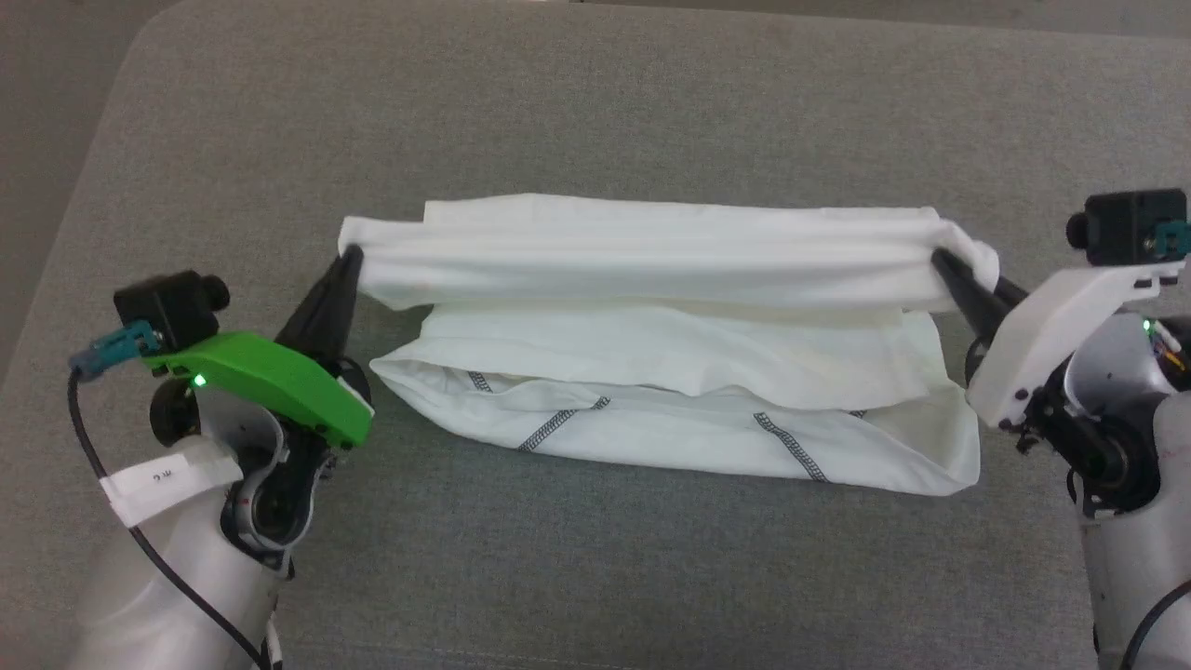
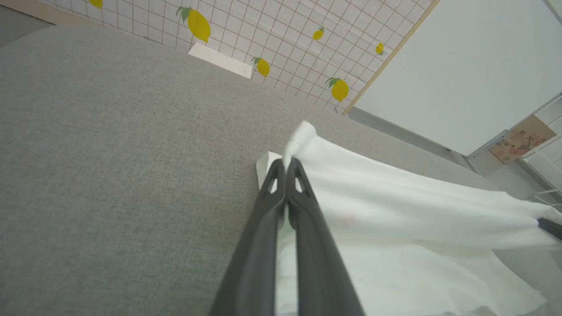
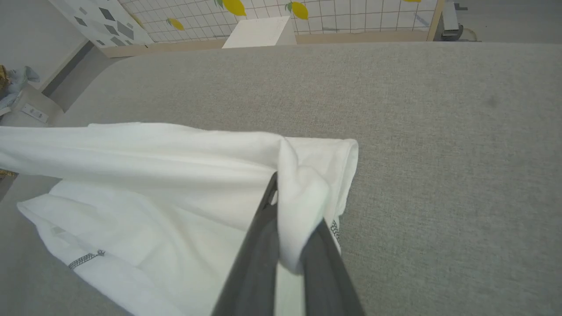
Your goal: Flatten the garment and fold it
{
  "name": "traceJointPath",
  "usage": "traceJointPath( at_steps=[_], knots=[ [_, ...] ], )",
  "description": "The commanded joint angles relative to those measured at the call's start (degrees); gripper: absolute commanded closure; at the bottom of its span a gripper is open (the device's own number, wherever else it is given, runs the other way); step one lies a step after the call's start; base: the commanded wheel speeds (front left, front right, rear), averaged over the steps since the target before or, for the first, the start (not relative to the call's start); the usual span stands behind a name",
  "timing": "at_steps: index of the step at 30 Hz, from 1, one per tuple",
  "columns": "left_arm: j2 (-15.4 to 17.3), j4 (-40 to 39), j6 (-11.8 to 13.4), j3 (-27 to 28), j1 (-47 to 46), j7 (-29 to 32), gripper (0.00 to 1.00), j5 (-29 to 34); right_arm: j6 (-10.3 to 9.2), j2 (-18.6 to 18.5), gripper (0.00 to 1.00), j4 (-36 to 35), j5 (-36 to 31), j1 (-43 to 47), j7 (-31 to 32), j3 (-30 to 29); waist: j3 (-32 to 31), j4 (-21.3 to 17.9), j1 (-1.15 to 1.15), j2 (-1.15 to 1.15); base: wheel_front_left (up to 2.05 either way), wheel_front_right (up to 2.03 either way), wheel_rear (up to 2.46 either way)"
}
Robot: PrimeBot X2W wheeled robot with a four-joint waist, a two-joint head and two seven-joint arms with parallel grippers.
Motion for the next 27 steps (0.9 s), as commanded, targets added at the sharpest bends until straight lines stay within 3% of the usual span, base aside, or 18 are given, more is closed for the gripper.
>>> traceJointPath(
  at_steps=[1, 8, 18, 25, 26, 27],
  knots=[
    [-0.22, 0.29, 0.77, 0.12, 1.63, 0.37, 1.00, -0.85, -0.08, 0.04, 1.00, -0.50, 0.59, 1.88, 1.11, -0.53, -0.68, 0.14, 0.01, 0.00, 0.00, 0.00, 0.00],
    [-0.79, 2.09, 2.25, -1.53, 5.60, 2.97, 1.00, -1.81, -0.08, 0.06, 1.00, -2.15, 0.92, 8.89, 6.53, -1.23, -1.77, 0.11, 0.01, 0.00, 0.00, 0.00, 0.00],
    [-1.07, 6.82, 5.36, -3.44, 7.25, 6.84, 1.00, -1.80, -0.08, 1.03, 1.00, -1.90, -0.27, 13.75, 8.91, -0.76, -2.14, -0.24, 0.01, 0.00, 0.00, 0.00, 0.00],
    [-1.21, 8.79, 5.74, -4.04, 6.96, 7.36, 1.00, -1.57, -0.08, 1.39, 1.00, -1.48, -0.89, 15.03, 10.60, -0.76, -2.67, -0.49, 0.01, 0.00, 0.00, 0.00, 0.00],
    [-1.30, 9.03, 5.82, -4.04, 6.98, 7.52, 0.61, -1.72, -0.08, 1.60, 0.84, -1.81, -0.57, 15.11, 10.44, -0.89, -2.94, -0.52, 0.01, 0.00, 0.00, 0.00, 0.00],
    [-1.25, 9.23, 5.87, -4.14, 7.00, 7.69, 0.00, -1.71, -0.08, 1.58, 0.00, -1.97, -0.44, 15.25, 10.58, -0.75, -3.29, -0.59, 0.01, 0.00, 0.00, 0.00, 0.00]
  ],
)
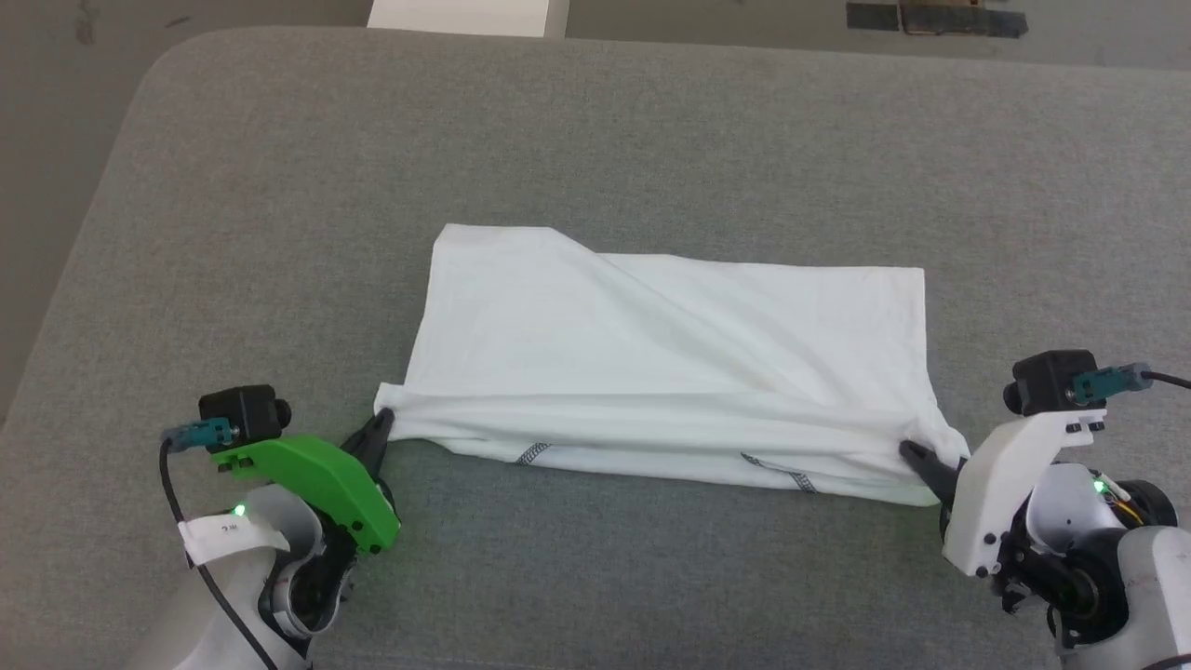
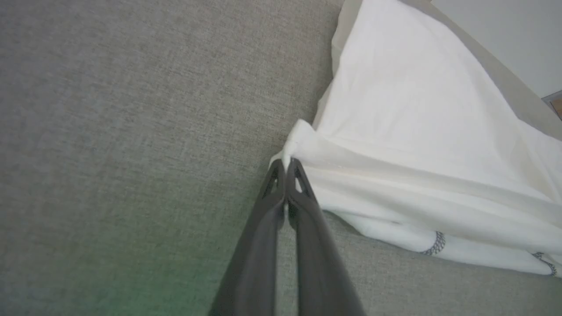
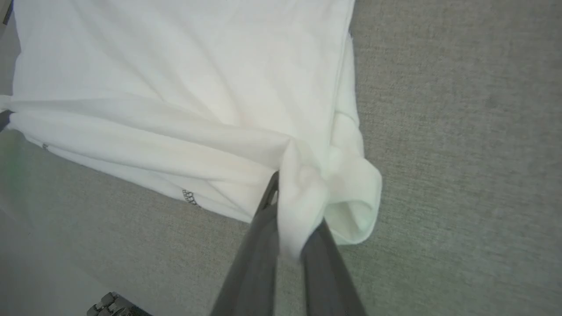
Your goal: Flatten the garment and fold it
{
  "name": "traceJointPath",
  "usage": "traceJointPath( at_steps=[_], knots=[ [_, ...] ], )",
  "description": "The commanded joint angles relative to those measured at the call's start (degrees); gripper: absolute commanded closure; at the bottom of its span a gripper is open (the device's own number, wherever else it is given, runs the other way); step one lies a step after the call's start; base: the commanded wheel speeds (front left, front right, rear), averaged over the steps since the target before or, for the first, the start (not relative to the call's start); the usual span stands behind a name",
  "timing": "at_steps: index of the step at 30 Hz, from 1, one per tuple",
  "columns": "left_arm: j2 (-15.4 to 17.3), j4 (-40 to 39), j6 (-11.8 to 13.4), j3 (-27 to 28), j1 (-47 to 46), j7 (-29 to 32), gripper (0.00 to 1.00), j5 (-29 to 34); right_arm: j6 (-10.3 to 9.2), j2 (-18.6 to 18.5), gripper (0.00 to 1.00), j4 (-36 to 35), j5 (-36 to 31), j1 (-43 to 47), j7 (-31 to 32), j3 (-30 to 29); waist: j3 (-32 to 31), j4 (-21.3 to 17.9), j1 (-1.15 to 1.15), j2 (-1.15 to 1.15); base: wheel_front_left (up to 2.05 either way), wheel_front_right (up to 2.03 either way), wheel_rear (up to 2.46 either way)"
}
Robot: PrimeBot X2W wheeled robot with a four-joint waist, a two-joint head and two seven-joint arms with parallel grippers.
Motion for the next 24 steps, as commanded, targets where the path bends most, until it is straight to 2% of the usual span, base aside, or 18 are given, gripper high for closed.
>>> traceJointPath(
  at_steps=[1, 8, 15, 19, 24],
  knots=[
    [0.39, 0.58, 0.53, 0.22, 0.64, 0.44, 0.00, -0.18, -0.09, -0.36, 0.00, -0.35, 0.22, 1.19, 0.35, -0.14, -0.77, -0.17, 0.01, 0.00, 0.00, 0.00, 0.00],
    [2.40, -2.12, 1.97, 0.63, 2.25, 4.18, 0.00, -1.71, -0.09, -0.86, 0.00, -4.90, 1.80, 3.72, 1.12, -1.51, -3.50, -0.38, 0.01, 0.00, 0.00, 0.00, 0.00],
    [6.25, -10.20, 5.98, 3.77, 5.94, 6.57, 0.00, -3.86, -0.09, -1.03, 0.00, -12.16, 5.38, 6.89, 6.50, -6.03, -5.12, -0.60, 0.01, 0.00, 0.00, 0.00, 0.00],
    [8.27, -15.79, 8.47, 7.65, 6.93, 1.05, 0.00, -2.26, -0.09, -1.40, 0.00, -15.23, 5.64, 5.37, 8.79, -10.12, -4.84, -0.66, 0.01, 0.00, 0.00, 0.00, 0.00],
    [8.38, -20.98, 9.75, 11.51, 6.95, -12.68, 0.00, 3.73, -0.09, -1.59, 0.00, -13.93, 4.15, 0.66, 10.86, -11.65, -2.89, -0.53, 0.01, 0.00, 0.00, 0.00, 0.00]
  ],
)
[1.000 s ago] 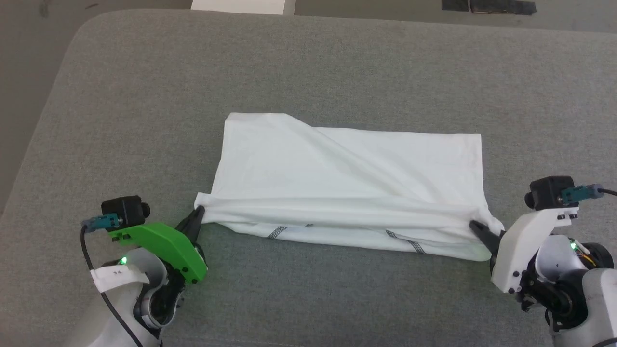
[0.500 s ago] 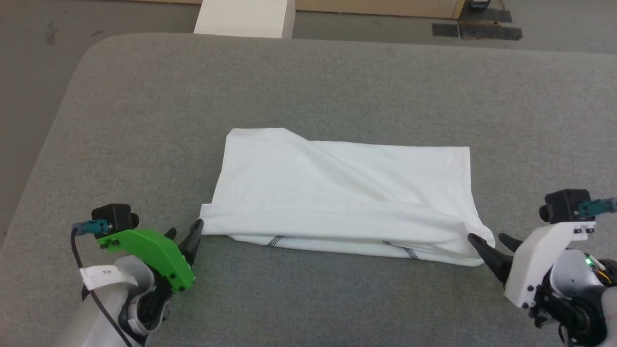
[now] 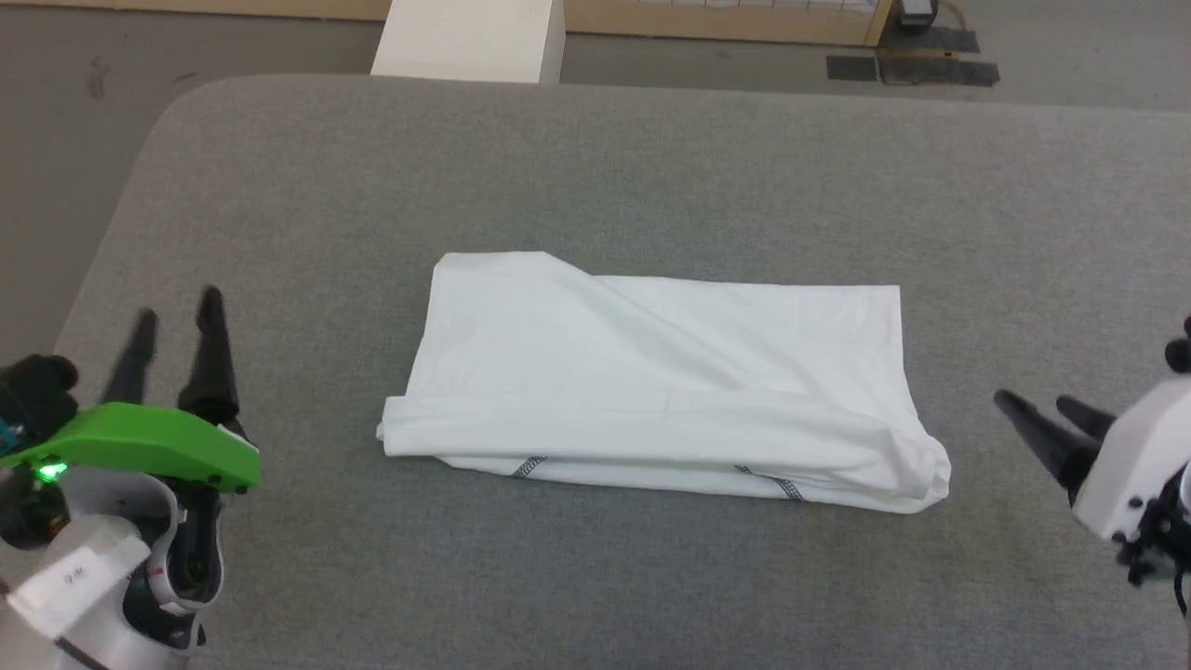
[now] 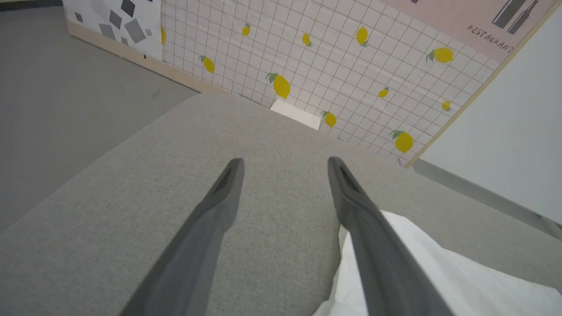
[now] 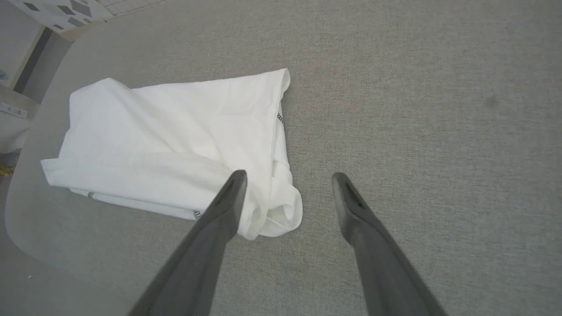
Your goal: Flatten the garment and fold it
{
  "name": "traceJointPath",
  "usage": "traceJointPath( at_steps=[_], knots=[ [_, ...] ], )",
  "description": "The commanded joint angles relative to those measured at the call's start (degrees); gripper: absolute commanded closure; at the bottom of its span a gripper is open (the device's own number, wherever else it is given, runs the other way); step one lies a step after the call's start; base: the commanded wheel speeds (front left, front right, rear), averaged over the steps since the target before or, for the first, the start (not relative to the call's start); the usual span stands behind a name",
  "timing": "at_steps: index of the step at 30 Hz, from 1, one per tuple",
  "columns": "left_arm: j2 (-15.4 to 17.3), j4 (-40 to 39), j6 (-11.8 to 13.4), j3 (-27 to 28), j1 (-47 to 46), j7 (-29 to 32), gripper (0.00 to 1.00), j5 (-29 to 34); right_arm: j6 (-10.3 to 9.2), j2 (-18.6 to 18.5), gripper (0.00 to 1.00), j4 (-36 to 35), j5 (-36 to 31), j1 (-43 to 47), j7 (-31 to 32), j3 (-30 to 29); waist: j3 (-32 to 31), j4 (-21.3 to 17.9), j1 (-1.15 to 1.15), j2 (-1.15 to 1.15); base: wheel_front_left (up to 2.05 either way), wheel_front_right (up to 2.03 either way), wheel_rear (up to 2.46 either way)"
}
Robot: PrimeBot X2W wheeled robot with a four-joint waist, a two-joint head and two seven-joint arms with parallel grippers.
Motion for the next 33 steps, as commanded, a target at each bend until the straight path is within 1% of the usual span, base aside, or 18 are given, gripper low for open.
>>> traceJointPath(
  at_steps=[1, 3, 6, 8, 9, 10, 12, 15, 18, 22, 24, 27, 33],
  knots=[
    [-0.08, -0.85, 0.33, 0.56, 0.34, -3.93, 0.00, 3.05, -0.08, 0.05, 0.00, 1.01, -0.28, -2.17, 0.36, -0.01, 1.53, 0.25, 0.00, 0.00, 0.00, 0.00, 0.00],
    [-0.60, -1.93, 0.01, 0.83, -0.14, -6.48, 0.00, 6.71, -0.08, -0.81, 0.00, 3.21, -1.14, -4.41, 0.66, 0.73, 2.74, 0.46, 0.00, 0.00, 0.00, 0.00, 0.00],
    [-2.51, -4.29, -0.91, 2.16, -1.16, -7.49, 0.00, 13.23, -0.08, -1.66, 0.00, 6.74, -2.01, -7.82, 0.69, 2.19, 4.88, 0.91, 0.00, 0.00, 0.00, 0.00, 0.00],
    [-4.51, -6.94, -2.33, 4.05, -1.54, -7.54, 0.00, 18.66, -0.08, -2.20, 0.00, 8.86, -2.51, -9.74, 0.61, 3.61, 6.40, 1.23, 0.00, 0.00, 0.00, 0.00, 0.00],
    [-5.78, -7.88, -3.10, 4.92, -1.38, -7.55, 0.00, 20.33, -0.08, -2.20, 0.00, 9.74, -2.59, -10.51, 0.58, 4.11, 7.02, 1.35, 0.00, 0.00, 0.00, 0.00, 0.00],
    [-6.94, -9.09, -4.20, 5.99, -1.23, -7.56, 0.00, 23.11, -0.08, -2.33, 0.00, 10.91, -2.70, -11.44, 0.57, 4.82, 7.75, 1.50, 0.00, 0.00, 0.00, 0.00, 0.00],
    [-9.31, -10.48, -6.40, 7.71, -0.70, -7.57, 0.00, 26.84, -0.08, -2.29, 0.00, 12.95, -2.68, -12.84, 0.59, 5.93, 8.83, 1.73, 0.00, 0.00, 0.00, 0.00, 0.00],
    [-12.77, -11.00, -9.23, 10.07, 0.24, -7.57, 0.00, 30.64, -0.08, -2.37, 0.00, 15.47, -2.34, -13.95, 1.03, 8.00, 9.78, 2.03, 0.00, 0.00, 0.00, 0.00, 0.00],
    [-16.18, -10.50, -11.81, 12.44, 1.33, -7.58, 0.00, 32.83, -0.08, -2.38, 0.00, 17.70, -1.77, -14.45, 1.17, 10.26, 10.25, 2.12, 0.00, 0.00, 0.00, 0.00, 0.00],
    [-19.40, -9.62, -14.76, 15.24, 2.22, -7.58, 0.00, 34.95, -0.08, -1.73, 0.00, 20.34, -1.00, -15.06, 0.12, 13.44, 10.56, 2.02, 0.00, 0.00, 0.00, 0.00, 0.00],
    [-20.76, -9.16, -15.85, 16.27, 2.56, -7.58, 0.00, 35.74, -0.08, -1.23, 0.00, 21.59, -0.47, -15.64, -0.63, 15.45, 10.67, 1.95, 0.00, 0.00, 0.00, 0.00, 0.00],
    [-22.14, -8.72, -17.06, 17.39, 2.54, -7.58, 0.00, 36.79, -0.08, -0.60, 0.00, 23.38, 0.59, -16.80, -1.92, 17.95, 10.87, 2.01, 0.00, 0.00, 0.00, 0.00, 0.00],
    [-23.78, -7.73, -18.50, 18.73, 2.27, -7.58, 0.00, 38.21, -0.08, -1.55, 0.00, 27.13, 1.44, -18.57, -4.37, 21.15, 10.58, 2.21, 0.00, 0.00, 0.00, 0.00, 0.00]
  ],
)
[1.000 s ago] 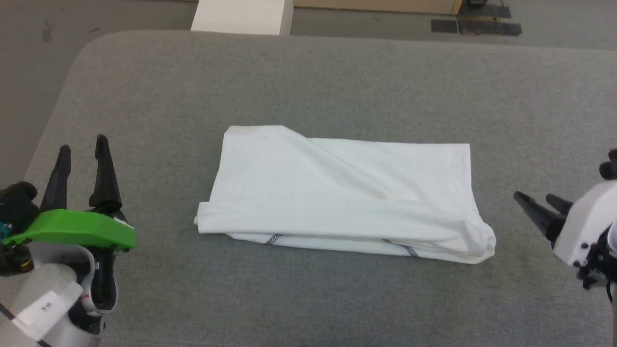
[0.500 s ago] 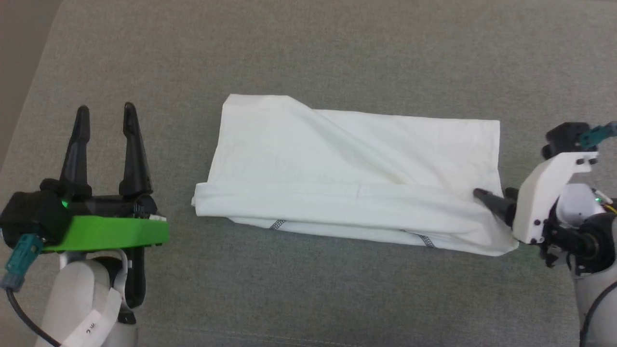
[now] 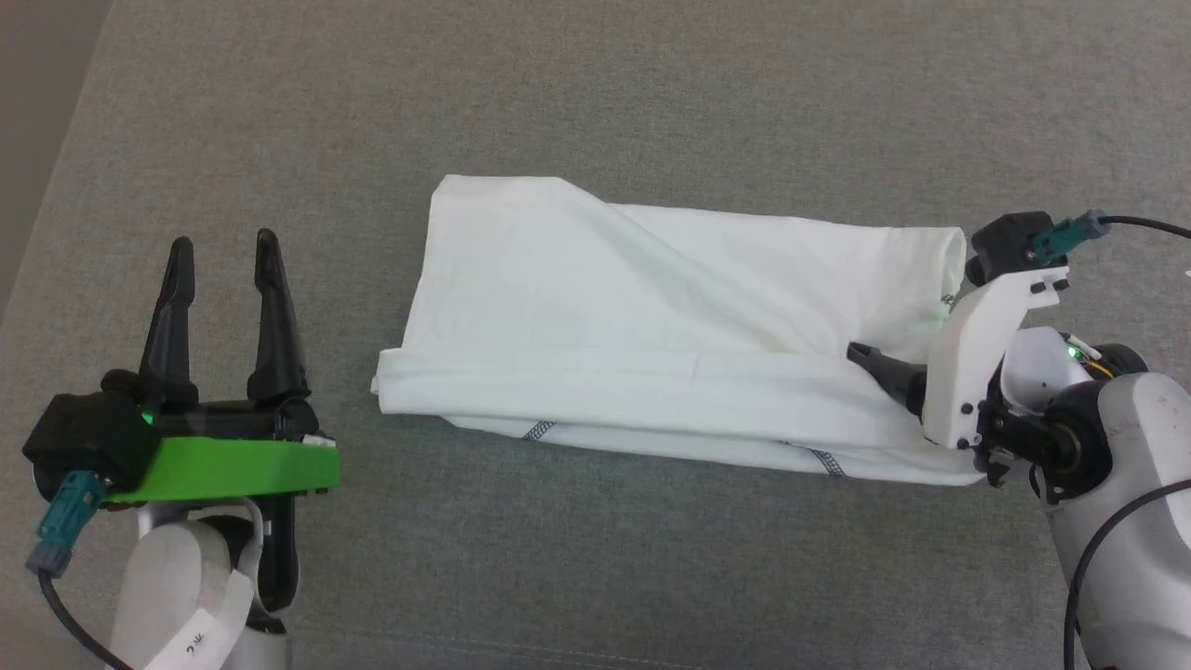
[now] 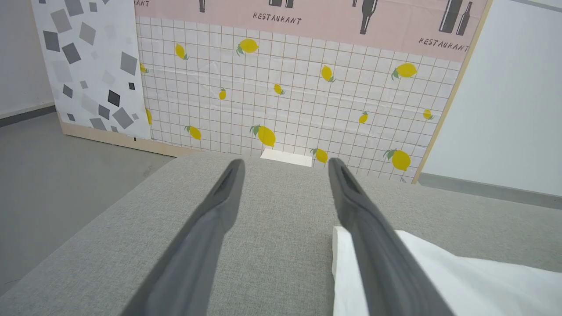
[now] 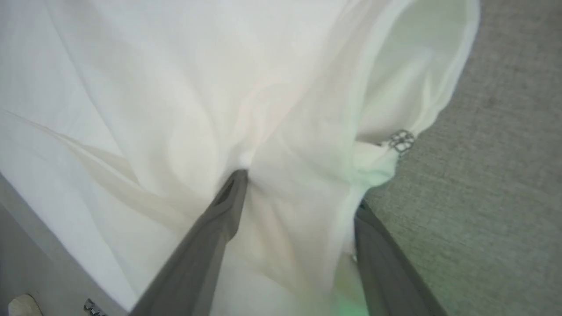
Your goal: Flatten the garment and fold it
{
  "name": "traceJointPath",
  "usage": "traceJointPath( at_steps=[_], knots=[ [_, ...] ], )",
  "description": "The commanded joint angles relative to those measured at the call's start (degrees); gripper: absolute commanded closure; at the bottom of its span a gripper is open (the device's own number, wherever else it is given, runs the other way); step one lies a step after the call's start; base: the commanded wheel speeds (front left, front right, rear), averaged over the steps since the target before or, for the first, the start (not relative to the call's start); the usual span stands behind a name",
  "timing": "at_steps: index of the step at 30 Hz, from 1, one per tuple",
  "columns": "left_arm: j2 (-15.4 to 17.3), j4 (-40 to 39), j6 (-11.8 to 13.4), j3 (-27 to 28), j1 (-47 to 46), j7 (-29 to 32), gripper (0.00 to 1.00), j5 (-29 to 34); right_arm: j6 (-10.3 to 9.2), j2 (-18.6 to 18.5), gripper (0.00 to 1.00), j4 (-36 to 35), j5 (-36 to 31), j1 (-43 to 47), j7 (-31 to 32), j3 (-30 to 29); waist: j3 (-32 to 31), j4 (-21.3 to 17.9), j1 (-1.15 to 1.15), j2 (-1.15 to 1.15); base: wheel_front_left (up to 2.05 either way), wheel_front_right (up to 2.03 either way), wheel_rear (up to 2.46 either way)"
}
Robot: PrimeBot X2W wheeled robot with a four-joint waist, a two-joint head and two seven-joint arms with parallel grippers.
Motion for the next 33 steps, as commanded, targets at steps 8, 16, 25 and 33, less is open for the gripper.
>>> traceJointPath(
  at_steps=[8, 16, 25, 33],
  knots=[
    [-1.03, 0.65, -0.79, 1.00, 1.34, -0.20, 0.00, 1.57, -0.08, -1.81, 1.00, 4.43, 0.92, 0.44, -1.57, 1.04, -1.95, -0.61, 0.00, 0.00, 0.00, 0.00, 0.00],
    [-1.01, 0.95, -0.88, 0.27, 2.91, -0.20, 0.00, 1.70, -0.08, -7.84, 1.00, 5.93, -2.03, 2.70, -0.76, -6.99, -3.85, -1.32, 0.00, 0.00, 0.00, 0.00, 0.00],
    [-0.79, 1.31, -0.89, 0.01, 3.84, -0.20, 0.00, 1.70, -0.08, -9.60, 1.00, 6.70, -13.70, 2.27, 0.12, -19.39, -4.17, -1.66, 0.00, 0.00, 0.00, 0.00, 0.00],
    [-0.45, 2.43, -0.90, 0.21, 4.48, -0.20, 0.00, 1.79, -0.08, -8.97, 1.00, 2.10, -20.31, 1.58, 4.57, -17.46, -5.46, -2.09, 0.00, 0.00, 0.00, 0.00, 0.00]
  ],
)
